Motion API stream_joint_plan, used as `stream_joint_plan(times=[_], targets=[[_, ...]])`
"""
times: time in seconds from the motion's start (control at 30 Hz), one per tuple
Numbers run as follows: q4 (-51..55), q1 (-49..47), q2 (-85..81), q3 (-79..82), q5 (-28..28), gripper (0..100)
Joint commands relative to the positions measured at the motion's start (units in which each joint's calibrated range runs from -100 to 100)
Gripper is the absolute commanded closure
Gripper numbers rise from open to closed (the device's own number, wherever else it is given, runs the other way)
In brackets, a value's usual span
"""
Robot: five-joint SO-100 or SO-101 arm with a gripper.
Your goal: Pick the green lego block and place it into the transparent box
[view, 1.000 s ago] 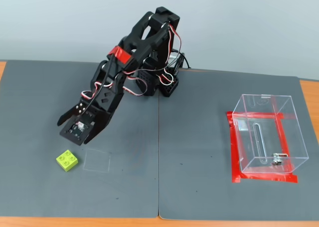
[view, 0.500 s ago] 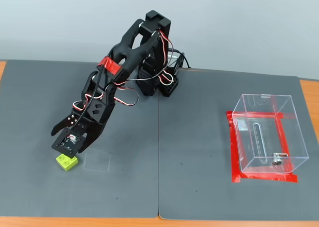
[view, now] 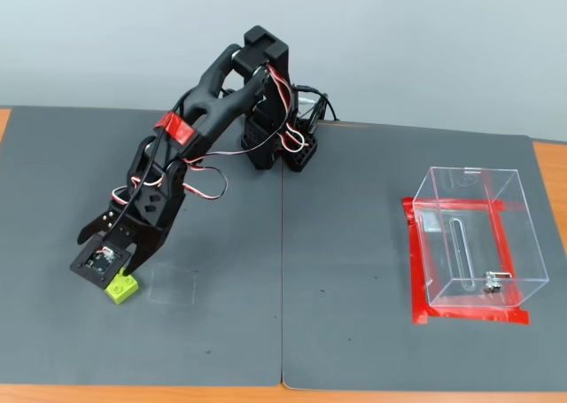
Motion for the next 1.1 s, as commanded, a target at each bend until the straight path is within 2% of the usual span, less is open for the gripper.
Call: stream_joint_plan(times=[0.0, 1.07], targets=[[-0.93, -0.1, 0.54, -4.09, -0.14, 65], [-2.92, -2.86, 9.1, -8.16, -2.01, 65]])
